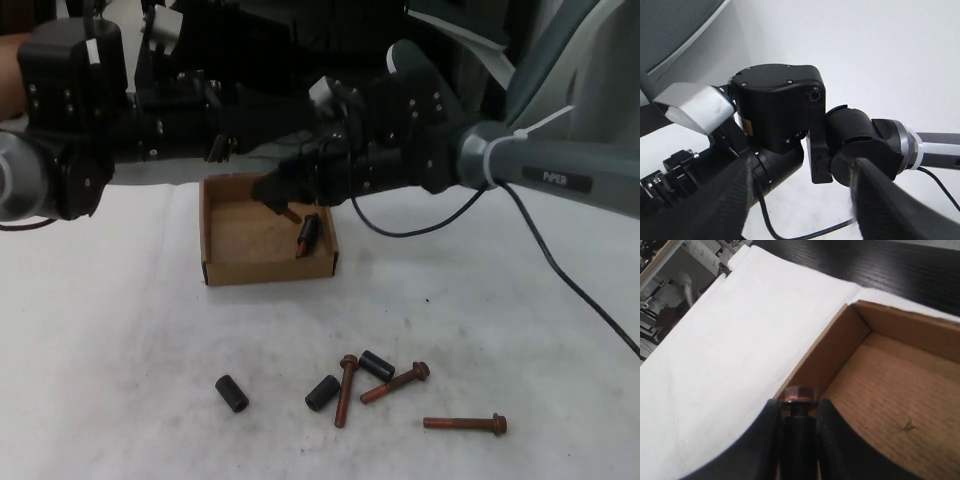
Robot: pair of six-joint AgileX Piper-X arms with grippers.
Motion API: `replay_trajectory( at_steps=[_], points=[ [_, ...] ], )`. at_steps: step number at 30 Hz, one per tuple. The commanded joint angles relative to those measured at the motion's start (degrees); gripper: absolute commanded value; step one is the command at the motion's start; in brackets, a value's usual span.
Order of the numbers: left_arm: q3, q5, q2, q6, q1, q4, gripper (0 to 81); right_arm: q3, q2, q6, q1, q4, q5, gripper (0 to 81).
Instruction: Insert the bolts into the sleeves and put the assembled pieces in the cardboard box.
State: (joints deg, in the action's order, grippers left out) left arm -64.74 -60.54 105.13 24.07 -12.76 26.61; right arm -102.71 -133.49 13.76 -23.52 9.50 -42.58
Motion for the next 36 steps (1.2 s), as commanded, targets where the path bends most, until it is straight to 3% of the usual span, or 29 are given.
replay_trajectory(
  at_steps=[1, 4, 6, 8, 12, 13, 22, 25, 30, 36],
  points=[
    [-0.2, 0.1, -0.1, -0.5, 0.7, 0.1, 54.9, -0.6, 0.8, -0.9, 0.0, -0.7, 0.2, 0.2],
    [-0.2, 0.1, -0.1, -0.5, 0.9, 0.1, 54.9, -0.6, 0.8, -0.9, 0.0, -0.7, 0.2, 0.8],
    [-0.2, 0.1, -0.1, -0.5, 0.9, 0.1, 54.9, -0.6, 0.8, -0.9, 0.0, -0.7, 0.1, 6.6],
    [-0.2, 0.1, -0.1, -0.5, 0.9, 0.1, 54.9, -0.6, 0.8, -0.6, -0.2, -0.7, -1.4, 17.7],
    [-0.2, 0.1, -0.1, -1.4, 1.2, 0.1, 54.9, -0.6, 0.8, 1.8, -0.3, 0.4, 0.1, 51.2],
    [-0.2, 0.1, -0.1, -1.4, 1.3, 0.1, 54.9, -0.6, 0.8, 1.8, -0.2, 0.7, 0.4, 54.1],
    [-0.2, -1.3, -0.7, -6.4, 2.0, -10.8, 54.9, -0.9, 1.7, 1.5, -0.2, 8.1, -3.7, 51.0],
    [-0.2, -1.2, -2.4, -14.2, 2.0, -20.4, 54.9, -1.0, 3.4, -4.7, -0.2, 17.9, 0.8, 51.0],
    [-0.2, 10.4, -6.3, -29.8, 1.9, -42.1, 54.9, -1.3, 6.1, -17.8, -0.1, 33.7, 13.8, 51.0],
    [-0.2, 27.2, -6.8, -35.9, 1.3, -58.4, 54.9, -1.3, 6.4, -16.4, 0.1, 35.7, 15.2, 51.0]
  ],
)
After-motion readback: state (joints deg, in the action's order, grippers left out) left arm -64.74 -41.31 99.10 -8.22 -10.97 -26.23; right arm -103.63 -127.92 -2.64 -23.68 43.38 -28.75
